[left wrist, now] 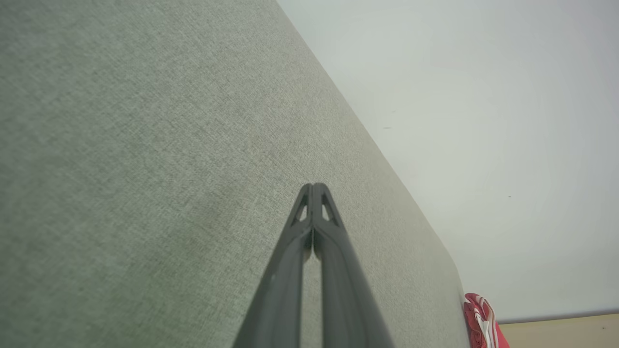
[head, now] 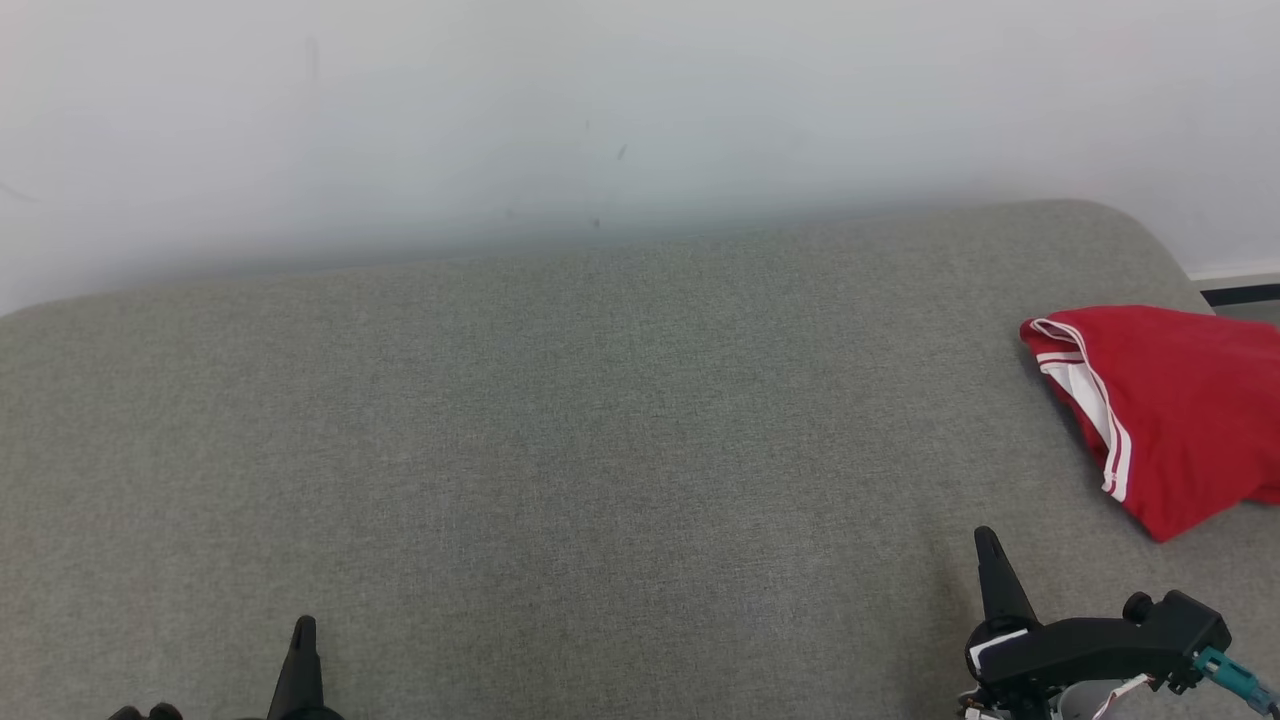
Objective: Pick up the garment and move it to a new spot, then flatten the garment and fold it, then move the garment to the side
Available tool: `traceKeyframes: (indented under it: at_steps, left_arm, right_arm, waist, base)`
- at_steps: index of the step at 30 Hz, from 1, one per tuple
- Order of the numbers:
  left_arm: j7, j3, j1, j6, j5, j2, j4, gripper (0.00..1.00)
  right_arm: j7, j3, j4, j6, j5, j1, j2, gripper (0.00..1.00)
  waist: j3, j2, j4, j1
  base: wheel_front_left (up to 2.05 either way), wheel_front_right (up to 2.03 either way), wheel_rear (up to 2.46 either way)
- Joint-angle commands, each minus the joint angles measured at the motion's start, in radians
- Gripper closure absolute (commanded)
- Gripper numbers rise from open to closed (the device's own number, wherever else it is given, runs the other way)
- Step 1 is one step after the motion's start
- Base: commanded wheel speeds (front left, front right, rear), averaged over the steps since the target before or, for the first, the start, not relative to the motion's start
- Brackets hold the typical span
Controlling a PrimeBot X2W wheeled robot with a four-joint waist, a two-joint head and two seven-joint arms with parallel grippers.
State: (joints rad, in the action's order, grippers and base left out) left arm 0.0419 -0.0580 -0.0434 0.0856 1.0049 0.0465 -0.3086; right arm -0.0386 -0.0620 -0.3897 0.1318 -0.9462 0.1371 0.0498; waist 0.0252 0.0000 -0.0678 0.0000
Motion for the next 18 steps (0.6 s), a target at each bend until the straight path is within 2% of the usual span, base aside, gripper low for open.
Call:
traceKeyframes:
  at_steps: [1,18]
  left_arm:
    - [-0.008,-0.005,-0.020,0.004,0.035,0.003,0.015,1.00]
    - [-0.053,-0.022,-0.037,0.018,0.211,0.004,0.030,1.00]
  right_arm:
    - [0.006,-0.004,0.019,-0.001,-0.034,-0.002,0.000,1.00]
    - [0.053,-0.019,0.059,-0.001,-0.229,-0.008,0.000,1.00]
  waist:
    - [-0.001,0.0000,0.002,0.0000]
    - [-0.006,0.0000,0.018,0.0000]
  base:
    - [0.00,0.00,0.00]
    - [0.00,0.00,0.00]
